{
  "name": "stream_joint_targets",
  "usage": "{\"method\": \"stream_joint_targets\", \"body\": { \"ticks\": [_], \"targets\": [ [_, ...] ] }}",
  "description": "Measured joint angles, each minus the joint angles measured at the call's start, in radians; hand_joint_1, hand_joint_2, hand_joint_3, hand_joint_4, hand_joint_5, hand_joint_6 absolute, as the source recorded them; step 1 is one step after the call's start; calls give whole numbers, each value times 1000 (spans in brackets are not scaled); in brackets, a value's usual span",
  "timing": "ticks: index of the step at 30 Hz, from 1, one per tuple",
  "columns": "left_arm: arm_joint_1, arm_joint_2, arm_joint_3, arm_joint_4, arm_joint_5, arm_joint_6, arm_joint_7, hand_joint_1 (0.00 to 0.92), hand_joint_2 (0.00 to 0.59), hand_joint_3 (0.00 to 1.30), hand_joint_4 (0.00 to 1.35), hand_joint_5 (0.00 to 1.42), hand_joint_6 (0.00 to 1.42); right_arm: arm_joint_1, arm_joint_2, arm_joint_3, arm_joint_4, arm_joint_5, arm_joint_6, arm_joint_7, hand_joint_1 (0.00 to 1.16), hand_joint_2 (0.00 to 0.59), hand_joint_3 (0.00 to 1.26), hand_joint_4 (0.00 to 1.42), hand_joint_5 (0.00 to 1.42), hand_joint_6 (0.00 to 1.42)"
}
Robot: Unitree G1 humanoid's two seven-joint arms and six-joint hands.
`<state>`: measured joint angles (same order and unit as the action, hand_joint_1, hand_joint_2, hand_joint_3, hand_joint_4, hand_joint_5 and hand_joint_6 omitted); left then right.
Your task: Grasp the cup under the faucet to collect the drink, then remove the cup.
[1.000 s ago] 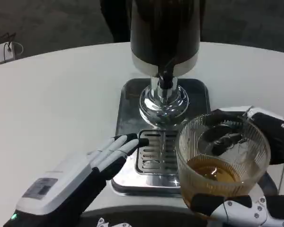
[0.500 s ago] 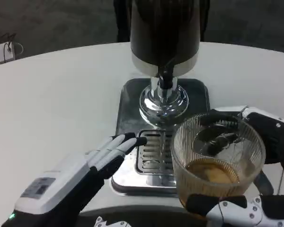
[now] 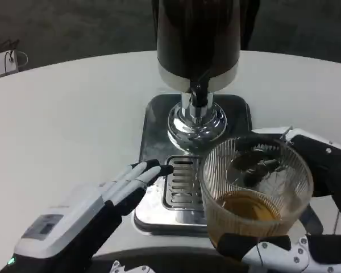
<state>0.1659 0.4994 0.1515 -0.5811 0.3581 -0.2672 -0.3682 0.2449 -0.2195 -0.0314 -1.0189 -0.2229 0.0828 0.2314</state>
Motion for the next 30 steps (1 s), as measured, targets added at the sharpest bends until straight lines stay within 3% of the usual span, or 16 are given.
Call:
{"method": "stream_joint_targets", "body": {
  "ticks": [30],
  "targets": [
    [21, 0, 3, -14, -1, 4, 0, 0, 55, 91, 0, 0, 110, 6, 10, -19, 0, -3, 0, 0, 1006, 219, 1134, 1366, 1424, 1424]
  ]
}}
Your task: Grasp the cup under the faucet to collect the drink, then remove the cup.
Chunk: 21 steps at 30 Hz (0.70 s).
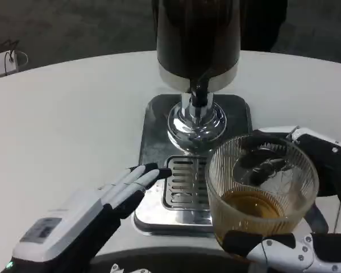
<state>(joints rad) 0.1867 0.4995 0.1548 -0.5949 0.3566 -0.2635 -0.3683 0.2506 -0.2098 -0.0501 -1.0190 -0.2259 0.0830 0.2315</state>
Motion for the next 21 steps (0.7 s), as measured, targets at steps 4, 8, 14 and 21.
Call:
{"method": "stream_joint_targets", "body": {
  "ticks": [4, 8, 14, 21],
  "targets": [
    [3, 0, 0, -12, 0, 5, 0, 0, 55, 94, 0, 0, 109, 7, 1, -6, 0, 10, 0, 0, 1006, 219, 1134, 1366, 1424, 1424],
    [8, 0, 0, -14, 0, 9, 0, 0, 55, 95, 0, 0, 109, 17, 1, -10, 0, 16, 0, 0, 1006, 219, 1134, 1366, 1424, 1424],
    [16, 0, 0, -18, 0, 16, 0, 0, 55, 97, 0, 0, 109, 33, 1, -18, 0, 21, -3, 0, 1006, 219, 1134, 1366, 1424, 1424],
    [26, 0, 0, -23, 0, 16, 0, 0, 55, 97, 0, 0, 109, 45, 2, -19, 0, 24, -12, 0, 1006, 219, 1134, 1366, 1424, 1424]
  ]
}}
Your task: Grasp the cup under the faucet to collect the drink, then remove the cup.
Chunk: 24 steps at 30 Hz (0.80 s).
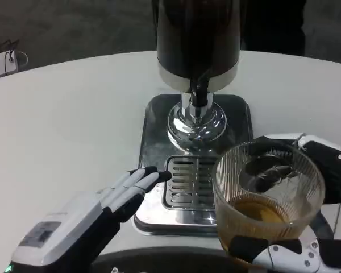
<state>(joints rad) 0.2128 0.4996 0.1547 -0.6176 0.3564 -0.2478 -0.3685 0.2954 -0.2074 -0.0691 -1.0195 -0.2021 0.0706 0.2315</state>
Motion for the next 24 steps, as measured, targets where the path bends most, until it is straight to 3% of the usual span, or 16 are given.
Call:
{"method": "stream_joint_targets", "body": {
  "ticks": [24],
  "targets": [
    [7, 23, 25, 18, -39, -3, 0, 0, 55, 97, 0, 0, 109, -13, 20, 51, 0, -49, -2, -2, 1001, 229, 1134, 1366, 1424, 1424]
  ]
}}
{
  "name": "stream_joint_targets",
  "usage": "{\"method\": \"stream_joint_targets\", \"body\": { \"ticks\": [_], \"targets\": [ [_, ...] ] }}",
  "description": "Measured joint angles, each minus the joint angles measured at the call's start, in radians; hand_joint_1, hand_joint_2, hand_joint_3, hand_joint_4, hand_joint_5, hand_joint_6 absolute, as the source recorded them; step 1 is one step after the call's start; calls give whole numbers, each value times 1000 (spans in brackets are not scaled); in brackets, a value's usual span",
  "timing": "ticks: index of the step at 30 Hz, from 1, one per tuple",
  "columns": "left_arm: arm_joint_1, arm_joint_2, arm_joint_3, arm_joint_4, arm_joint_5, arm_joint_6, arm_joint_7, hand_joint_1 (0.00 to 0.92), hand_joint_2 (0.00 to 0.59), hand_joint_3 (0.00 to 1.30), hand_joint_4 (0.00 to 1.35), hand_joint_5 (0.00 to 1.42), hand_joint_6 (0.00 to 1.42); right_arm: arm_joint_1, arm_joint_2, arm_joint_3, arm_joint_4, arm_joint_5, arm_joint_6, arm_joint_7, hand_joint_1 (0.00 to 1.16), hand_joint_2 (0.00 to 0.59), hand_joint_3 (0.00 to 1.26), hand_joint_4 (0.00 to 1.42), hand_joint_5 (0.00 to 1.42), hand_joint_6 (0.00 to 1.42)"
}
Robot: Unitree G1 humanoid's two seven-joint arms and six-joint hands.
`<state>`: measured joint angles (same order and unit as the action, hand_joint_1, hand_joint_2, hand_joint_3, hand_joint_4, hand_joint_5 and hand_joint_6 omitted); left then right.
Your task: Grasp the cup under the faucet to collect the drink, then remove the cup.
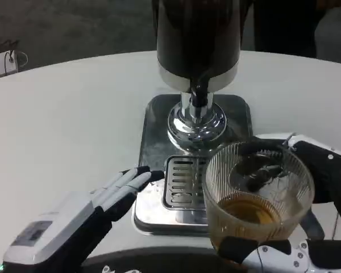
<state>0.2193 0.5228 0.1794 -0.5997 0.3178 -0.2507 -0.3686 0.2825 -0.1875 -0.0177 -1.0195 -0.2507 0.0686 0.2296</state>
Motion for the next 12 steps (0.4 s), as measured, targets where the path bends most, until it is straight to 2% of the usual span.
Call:
{"method": "stream_joint_targets", "body": {
  "ticks": [12],
  "targets": [
    [-2, 3, 2, 10, 0, 0, 0, 0, 55, 97, 0, 0, 109, -12, 1, 6, 0, -4, 7, 0, 1001, 229, 1134, 1366, 1424, 1424]
  ]
}}
